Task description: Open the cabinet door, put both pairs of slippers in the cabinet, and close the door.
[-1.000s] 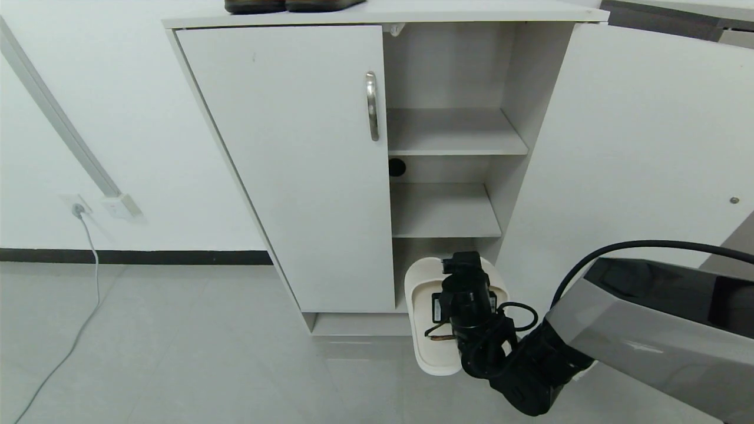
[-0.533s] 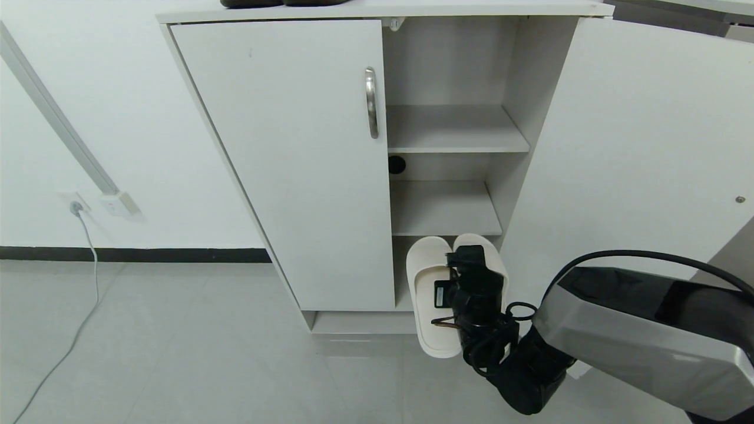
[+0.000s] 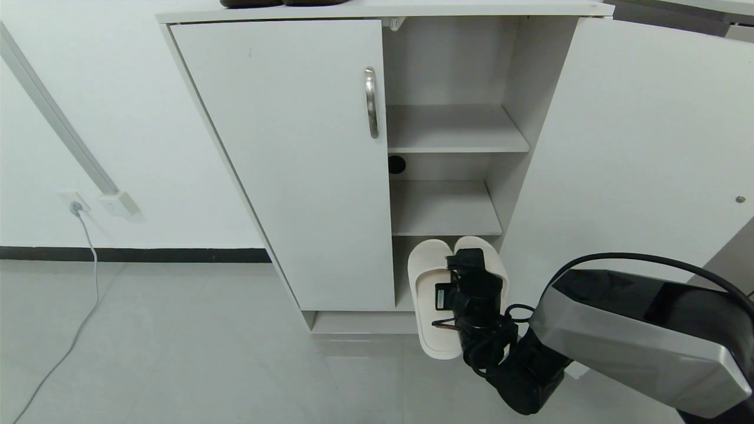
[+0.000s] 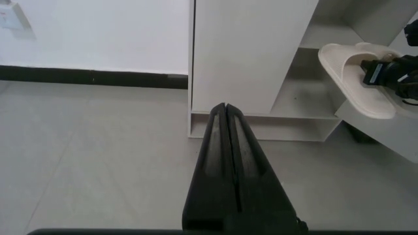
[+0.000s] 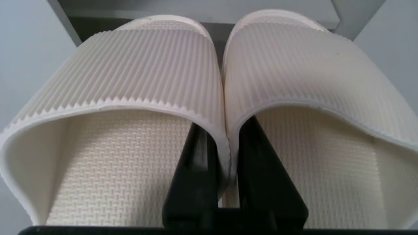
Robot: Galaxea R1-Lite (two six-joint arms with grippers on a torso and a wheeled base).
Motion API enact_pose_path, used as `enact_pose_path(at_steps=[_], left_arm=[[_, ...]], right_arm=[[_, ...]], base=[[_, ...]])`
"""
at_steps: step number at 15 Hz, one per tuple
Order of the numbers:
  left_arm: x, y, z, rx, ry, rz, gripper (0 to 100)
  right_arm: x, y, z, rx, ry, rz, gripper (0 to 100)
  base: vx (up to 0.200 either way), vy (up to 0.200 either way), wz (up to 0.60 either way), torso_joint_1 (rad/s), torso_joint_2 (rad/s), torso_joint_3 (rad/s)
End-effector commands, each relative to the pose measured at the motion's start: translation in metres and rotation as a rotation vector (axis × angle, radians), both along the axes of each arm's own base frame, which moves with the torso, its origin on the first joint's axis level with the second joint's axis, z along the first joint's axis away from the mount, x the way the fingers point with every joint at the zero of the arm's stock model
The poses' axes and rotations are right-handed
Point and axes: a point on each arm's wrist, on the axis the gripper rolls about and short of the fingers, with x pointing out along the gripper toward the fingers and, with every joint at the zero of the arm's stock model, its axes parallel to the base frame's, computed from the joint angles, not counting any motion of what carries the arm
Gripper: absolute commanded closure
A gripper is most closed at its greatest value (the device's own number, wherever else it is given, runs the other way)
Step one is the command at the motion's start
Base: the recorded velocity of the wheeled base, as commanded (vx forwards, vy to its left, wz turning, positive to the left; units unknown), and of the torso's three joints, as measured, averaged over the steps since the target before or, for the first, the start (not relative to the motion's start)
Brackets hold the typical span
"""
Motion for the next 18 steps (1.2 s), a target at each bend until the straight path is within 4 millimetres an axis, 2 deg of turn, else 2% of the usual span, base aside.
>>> enact_pose_path(at_steps=[1, 2, 8, 14, 18], left_arm=[[0.0001, 0.0, 0.0, 0.0, 0.001, 0.0, 100], [0.0001, 0.0, 0.0, 0.0, 0.001, -0.002, 100], [0.0001, 0.0, 0.0, 0.0, 0.001, -0.003, 100], [0.0001, 0.0, 0.0, 0.0, 0.001, -0.002, 100], [0.0001, 0.0001, 0.0, -0.002, 0.001, 0.001, 100]], right_arm=[[0.0001, -0.0002, 0.0027, 0.005, -0.006, 0.0, 100], [0.0001, -0.0003, 0.0034, 0.006, -0.008, 0.0, 100], [0.0012, -0.0002, 0.0085, 0.006, -0.021, -0.001, 100], [0.0005, -0.0008, 0.0037, -0.006, -0.007, 0.0, 100], [-0.0011, -0.0006, 0.0043, -0.006, -0.012, 0.066, 100]], base=[[0.0, 0.0, 0.0, 0.0, 0.0, 0.0], [0.0, 0.0, 0.0, 0.0, 0.0, 0.0], [0.2, 0.0, 0.0, 0.002, 0.0, 0.002], [0.2, 0.0, 0.0, 0.003, 0.0, 0.002], [0.0, 0.0, 0.0, 0.0, 0.0, 0.0]])
